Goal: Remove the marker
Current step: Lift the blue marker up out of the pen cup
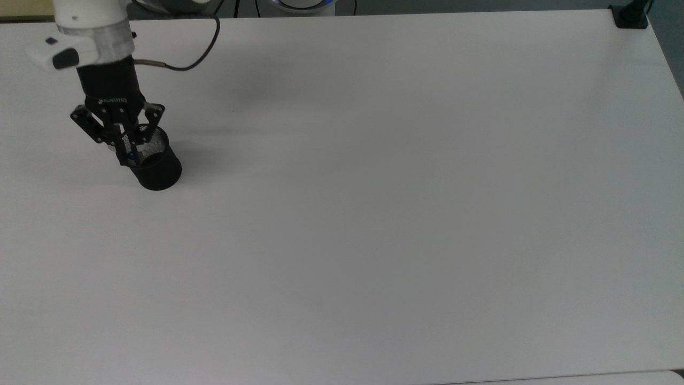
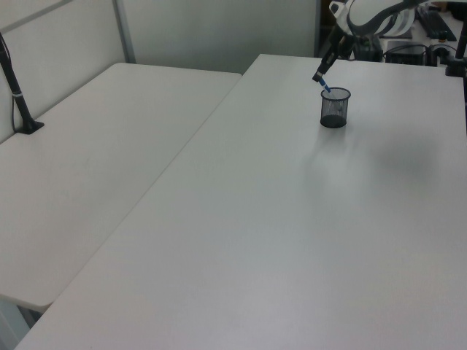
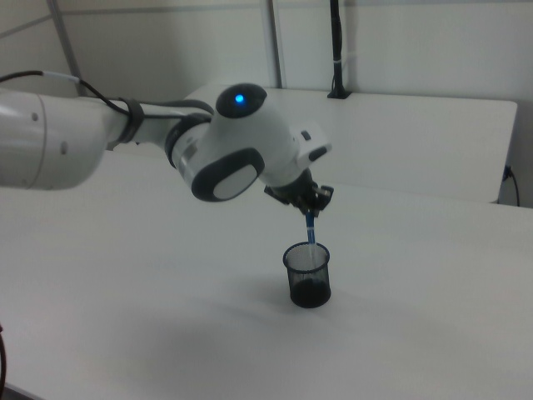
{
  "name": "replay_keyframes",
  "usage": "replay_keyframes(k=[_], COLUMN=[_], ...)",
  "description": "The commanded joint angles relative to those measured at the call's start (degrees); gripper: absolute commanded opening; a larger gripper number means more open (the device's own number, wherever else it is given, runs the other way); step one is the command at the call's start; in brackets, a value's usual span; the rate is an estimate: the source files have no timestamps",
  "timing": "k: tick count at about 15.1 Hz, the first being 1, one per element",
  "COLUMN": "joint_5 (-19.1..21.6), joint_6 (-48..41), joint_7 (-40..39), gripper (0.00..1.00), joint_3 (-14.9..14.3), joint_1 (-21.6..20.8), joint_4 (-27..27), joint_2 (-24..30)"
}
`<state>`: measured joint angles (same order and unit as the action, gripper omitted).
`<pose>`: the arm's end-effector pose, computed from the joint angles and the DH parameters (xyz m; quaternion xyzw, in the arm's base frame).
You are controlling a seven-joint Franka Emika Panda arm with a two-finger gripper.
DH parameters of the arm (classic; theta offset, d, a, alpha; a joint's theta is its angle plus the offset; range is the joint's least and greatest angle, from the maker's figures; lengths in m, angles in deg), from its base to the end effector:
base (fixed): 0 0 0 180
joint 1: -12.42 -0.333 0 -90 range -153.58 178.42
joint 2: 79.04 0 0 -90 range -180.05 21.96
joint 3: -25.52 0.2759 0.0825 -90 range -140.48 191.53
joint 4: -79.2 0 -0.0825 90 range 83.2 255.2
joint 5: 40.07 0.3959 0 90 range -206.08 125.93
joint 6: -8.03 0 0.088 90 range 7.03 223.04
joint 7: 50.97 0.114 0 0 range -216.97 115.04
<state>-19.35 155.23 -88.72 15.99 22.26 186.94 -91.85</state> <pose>0.6169 -0.2163 0.3925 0.9659 0.0364 0.2560 0.0111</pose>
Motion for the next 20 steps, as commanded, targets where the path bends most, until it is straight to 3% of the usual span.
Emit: replay_keyframes(k=[1,6,9,17,20], joint_5=[1.3,1.3,1.2,1.2,0.5], joint_6=[-10.0,-24.1,-30.9,-21.8,-17.9], joint_7=[-0.3,4.4,12.9,26.8,27.6], gripper=[0.0,0.0,0.0,0.0,0.0], joint_3=[-0.7,-0.8,0.0,1.2,3.1], joint_1=[0.4,0.4,-1.0,-7.0,-7.3], joint_4=[-2.3,-4.6,-6.0,-5.9,-6.1], joint_2=[6.9,13.8,13.2,-1.1,-4.9])
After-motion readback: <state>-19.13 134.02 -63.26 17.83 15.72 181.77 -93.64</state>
